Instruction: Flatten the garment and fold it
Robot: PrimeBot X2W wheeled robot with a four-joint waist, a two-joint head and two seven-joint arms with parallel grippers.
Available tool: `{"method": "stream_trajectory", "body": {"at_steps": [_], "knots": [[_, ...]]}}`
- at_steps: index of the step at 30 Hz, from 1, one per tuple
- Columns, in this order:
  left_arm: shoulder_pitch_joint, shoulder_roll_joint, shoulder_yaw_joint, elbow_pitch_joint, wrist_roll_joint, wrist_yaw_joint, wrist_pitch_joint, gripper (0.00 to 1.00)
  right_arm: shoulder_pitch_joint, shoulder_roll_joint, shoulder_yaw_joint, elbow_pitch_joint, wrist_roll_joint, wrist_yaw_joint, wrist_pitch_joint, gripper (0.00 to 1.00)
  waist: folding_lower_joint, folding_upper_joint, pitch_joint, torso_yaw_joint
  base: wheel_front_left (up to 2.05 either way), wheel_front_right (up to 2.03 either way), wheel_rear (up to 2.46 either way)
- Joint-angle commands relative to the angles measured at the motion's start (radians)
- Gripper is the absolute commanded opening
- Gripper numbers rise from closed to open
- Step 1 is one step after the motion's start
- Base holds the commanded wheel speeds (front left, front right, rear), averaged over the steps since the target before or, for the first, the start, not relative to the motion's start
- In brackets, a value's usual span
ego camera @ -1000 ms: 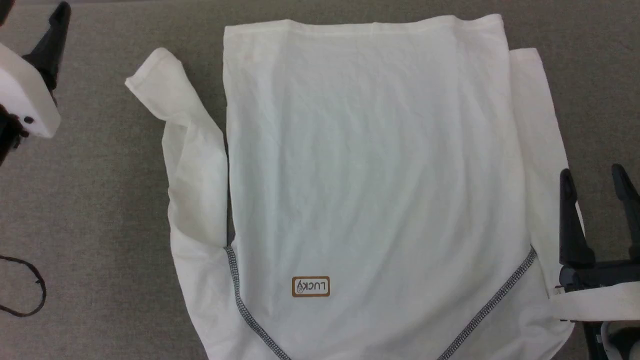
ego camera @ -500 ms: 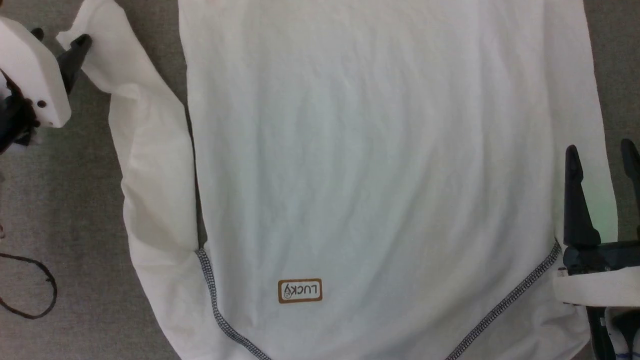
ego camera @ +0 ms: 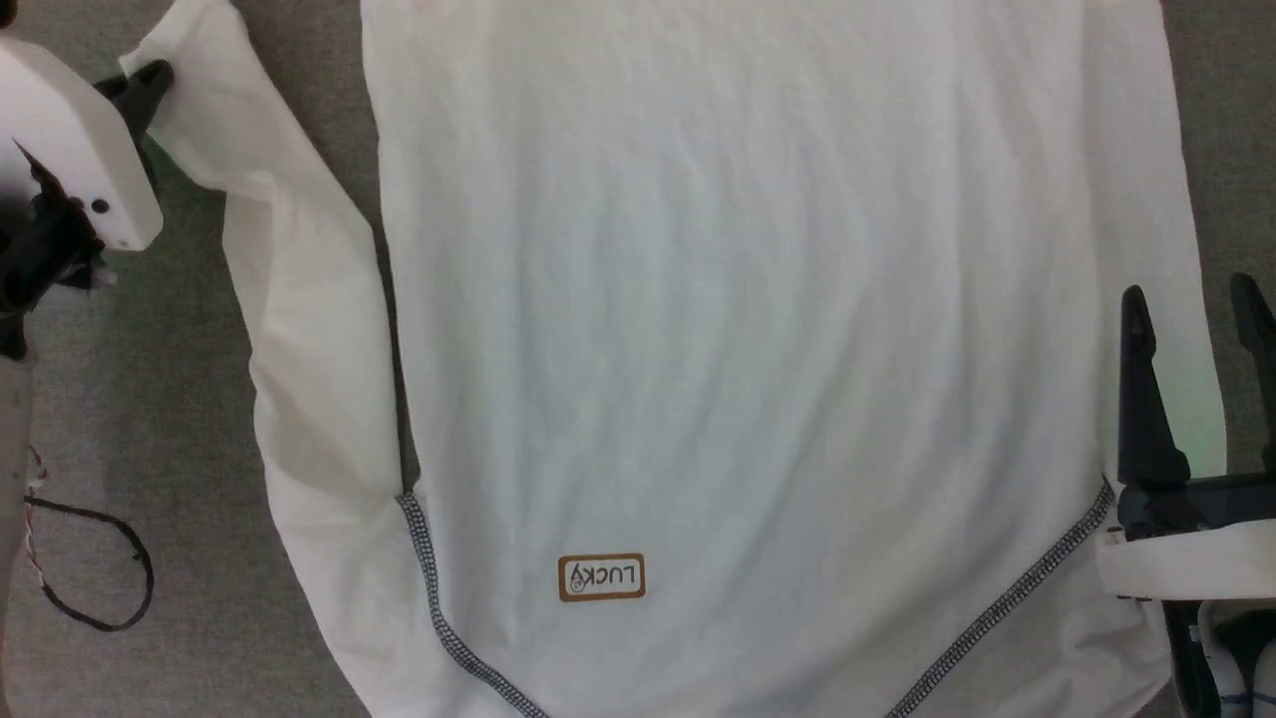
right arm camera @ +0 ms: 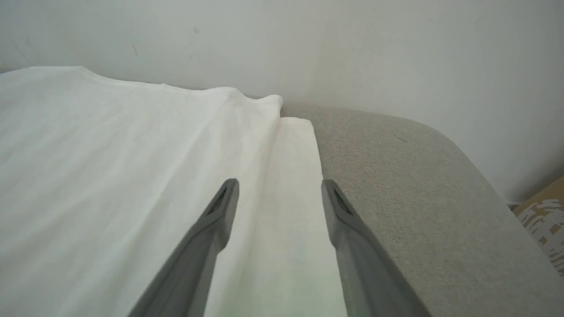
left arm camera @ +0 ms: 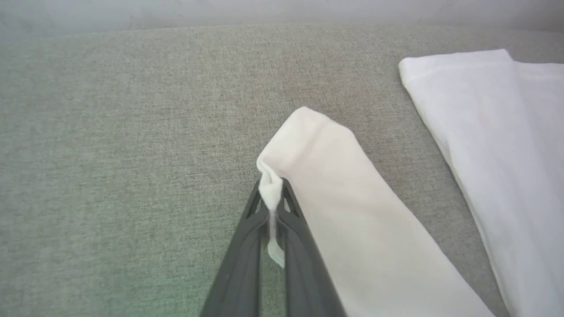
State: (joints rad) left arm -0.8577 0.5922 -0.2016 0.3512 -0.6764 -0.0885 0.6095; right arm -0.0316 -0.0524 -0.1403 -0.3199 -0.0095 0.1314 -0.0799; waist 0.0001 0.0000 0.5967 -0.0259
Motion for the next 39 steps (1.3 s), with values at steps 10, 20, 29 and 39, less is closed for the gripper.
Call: {"method": "stream_trajectory", "body": {"at_steps": [10,20,29,39], "knots": [[0.062,-0.002,0.063,0.011,-0.027,0.007,-0.125,0.00,0.032,0.002,0.000,0.061,0.019,-0.001,-0.009,1.00,-0.0001,0.0000,-0.236,0.014,0.00,0.00,0.00],[0.222,0.110,0.174,-0.122,-0.078,0.055,-0.094,0.00,0.119,0.002,-0.028,0.110,0.078,-0.001,-0.024,1.00,-0.0001,0.0000,-0.422,0.030,0.00,0.00,0.00],[0.421,0.167,0.268,-0.272,-0.079,0.173,-0.056,0.00,0.177,0.002,-0.055,0.128,0.107,-0.001,-0.030,1.00,-0.0001,0.0000,-0.520,0.075,0.00,0.00,0.00],[0.528,0.134,0.232,-0.444,-0.073,0.202,-0.035,0.00,0.208,0.002,-0.057,0.132,0.118,-0.001,-0.026,1.00,-0.0001,0.0000,-0.602,0.098,0.00,0.00,0.00]]}}
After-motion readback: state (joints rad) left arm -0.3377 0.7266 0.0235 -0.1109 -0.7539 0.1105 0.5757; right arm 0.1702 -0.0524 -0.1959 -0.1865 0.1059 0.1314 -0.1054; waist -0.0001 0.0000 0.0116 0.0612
